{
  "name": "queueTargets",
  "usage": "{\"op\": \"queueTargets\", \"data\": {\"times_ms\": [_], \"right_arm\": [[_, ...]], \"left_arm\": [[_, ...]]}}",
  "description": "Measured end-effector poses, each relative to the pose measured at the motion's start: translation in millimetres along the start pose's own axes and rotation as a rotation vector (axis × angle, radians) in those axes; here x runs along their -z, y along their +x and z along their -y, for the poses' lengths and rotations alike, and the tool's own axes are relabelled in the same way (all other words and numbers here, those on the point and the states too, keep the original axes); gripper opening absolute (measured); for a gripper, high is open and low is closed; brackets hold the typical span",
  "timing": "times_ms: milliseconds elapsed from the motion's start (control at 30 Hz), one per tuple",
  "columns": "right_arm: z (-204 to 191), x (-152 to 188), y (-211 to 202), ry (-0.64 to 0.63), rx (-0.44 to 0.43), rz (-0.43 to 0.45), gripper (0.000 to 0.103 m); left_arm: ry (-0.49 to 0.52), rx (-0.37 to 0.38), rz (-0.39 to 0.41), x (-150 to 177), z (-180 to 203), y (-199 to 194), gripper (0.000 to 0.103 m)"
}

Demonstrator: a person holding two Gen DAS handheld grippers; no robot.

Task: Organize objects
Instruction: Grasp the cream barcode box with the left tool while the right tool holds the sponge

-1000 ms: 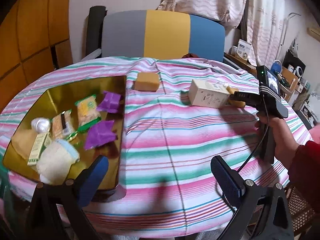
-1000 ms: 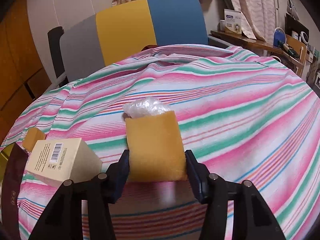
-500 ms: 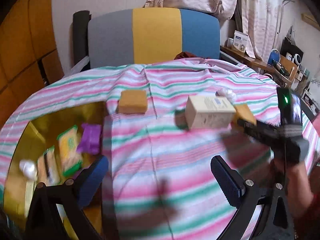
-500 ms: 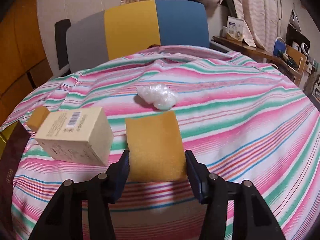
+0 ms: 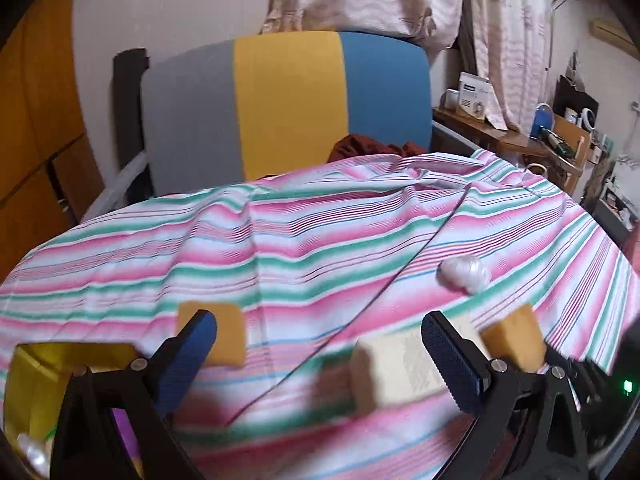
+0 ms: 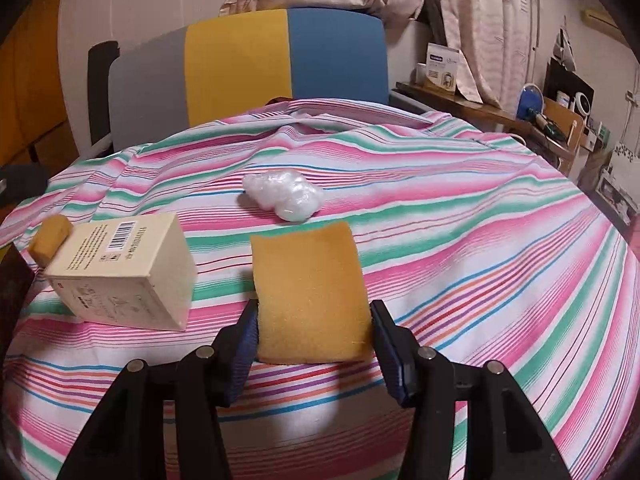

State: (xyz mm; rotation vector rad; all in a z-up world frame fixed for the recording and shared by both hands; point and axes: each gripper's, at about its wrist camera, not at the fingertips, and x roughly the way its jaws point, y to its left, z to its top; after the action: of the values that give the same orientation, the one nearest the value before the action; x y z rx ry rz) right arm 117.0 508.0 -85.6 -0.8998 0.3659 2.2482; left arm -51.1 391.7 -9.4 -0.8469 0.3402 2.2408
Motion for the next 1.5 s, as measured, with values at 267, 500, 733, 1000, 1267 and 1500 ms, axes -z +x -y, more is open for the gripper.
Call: {"op": "queueTargets", "data": {"times_ms": [267,500,733,1000,1267,1500], "right_arm": [[2,2,0,0.014,-0.012,0.007,0.054],[5,2,1,0.023,-0.021,0.008,0.054],[3,2,1,0.014,-0.009,0.011,0.054],[1,3,2,0.01,0.001,0.013,0.054],[2,3,2,0.014,0.005,0.018,0.054],[1,3,0,0.009,0.018,0.023,0.054]], "left_arm": [[0.005,0.203,-0.152,-5,7,47,0.103],[0.034,0.409,-0.251,27,11,34,0.103],[0.263,0.252,-0.142,38,32,3,0.103],[0.156,0.332,-0.215,-9,34,46,0.103],[0.097,0.569,-0.398,28,23,40,0.103],[0.227,0.425,-0.291,38,18,-1,0.103]]}}
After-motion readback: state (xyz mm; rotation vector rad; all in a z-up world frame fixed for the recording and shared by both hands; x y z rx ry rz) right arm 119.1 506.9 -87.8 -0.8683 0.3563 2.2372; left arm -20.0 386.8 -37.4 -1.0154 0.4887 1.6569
